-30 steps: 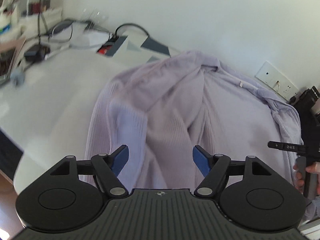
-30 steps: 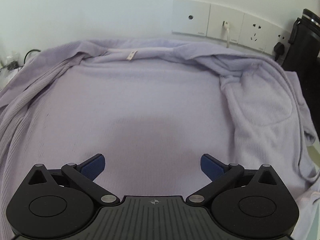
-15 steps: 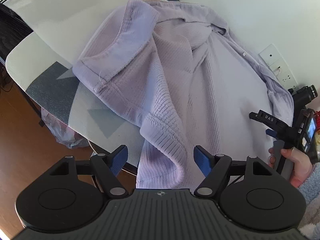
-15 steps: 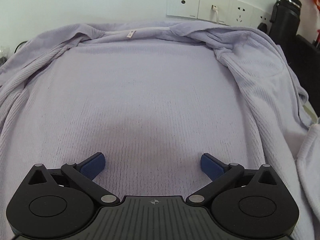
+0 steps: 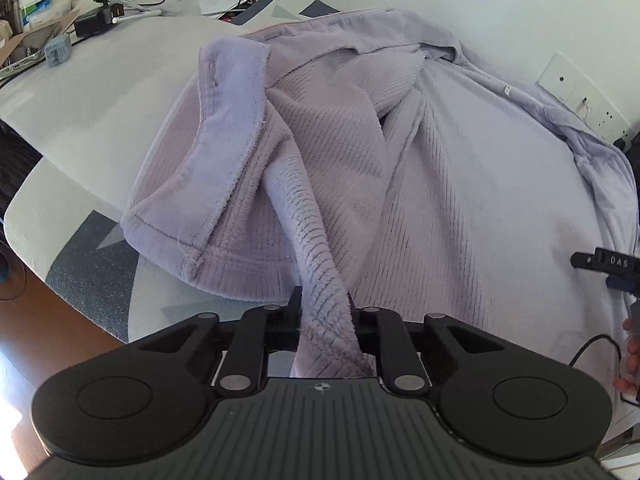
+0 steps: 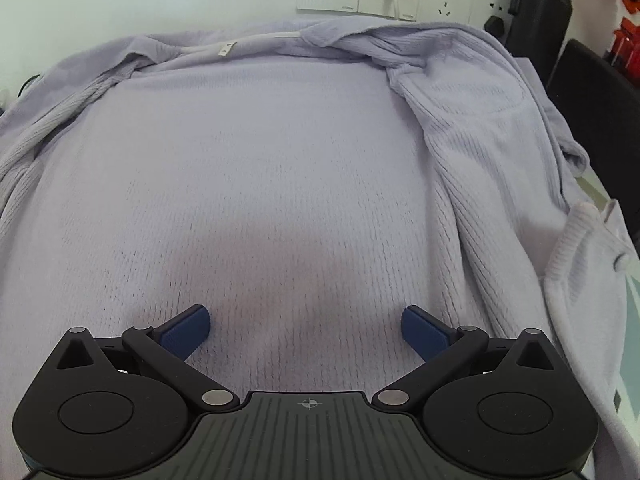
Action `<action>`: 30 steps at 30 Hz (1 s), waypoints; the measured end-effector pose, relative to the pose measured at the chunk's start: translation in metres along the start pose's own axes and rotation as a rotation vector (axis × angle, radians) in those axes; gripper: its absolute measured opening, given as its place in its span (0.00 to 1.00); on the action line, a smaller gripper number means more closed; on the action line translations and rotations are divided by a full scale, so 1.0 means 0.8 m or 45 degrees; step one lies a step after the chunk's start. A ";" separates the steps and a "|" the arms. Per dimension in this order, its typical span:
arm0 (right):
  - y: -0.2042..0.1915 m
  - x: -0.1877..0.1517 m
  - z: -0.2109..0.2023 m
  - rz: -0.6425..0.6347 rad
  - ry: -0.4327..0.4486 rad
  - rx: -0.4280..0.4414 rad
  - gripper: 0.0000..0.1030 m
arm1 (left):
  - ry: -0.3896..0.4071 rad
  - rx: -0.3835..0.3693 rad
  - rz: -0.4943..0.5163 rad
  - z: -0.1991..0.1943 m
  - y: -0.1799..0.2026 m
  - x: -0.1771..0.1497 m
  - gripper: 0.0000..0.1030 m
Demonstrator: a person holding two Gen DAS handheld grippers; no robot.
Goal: Fold clothes
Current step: 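Grasp the ribbed sleeve cuff with the left gripper and lift it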
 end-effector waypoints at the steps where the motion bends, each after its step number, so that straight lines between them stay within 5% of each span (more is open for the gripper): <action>1: 0.002 -0.002 -0.001 0.003 0.004 -0.002 0.99 | 0.002 -0.001 -0.019 0.000 -0.003 0.003 0.12; 8: 0.004 -0.010 -0.004 -0.010 0.042 0.004 0.99 | 0.159 0.075 -0.096 -0.039 -0.033 0.012 0.11; 12: 0.004 -0.012 -0.005 -0.016 0.066 0.008 0.99 | 0.086 0.088 -0.131 -0.032 -0.045 0.004 0.12; 26: 0.004 -0.016 -0.004 -0.012 0.109 0.003 0.99 | 0.086 0.139 -0.202 -0.027 -0.057 0.006 0.21; 30: 0.004 -0.016 -0.004 -0.008 0.112 0.001 0.99 | 0.083 0.152 -0.194 -0.024 -0.053 0.008 0.35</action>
Point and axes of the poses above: each gripper's, at about its wrist camera, not at the fingertips, and z roughly the way its jaws point, y to its right, x to its top, the point moved 1 cm from there along z, roughly the way its jaws point, and after that the axes turned 2 degrees about y, right-handed, at the moved point
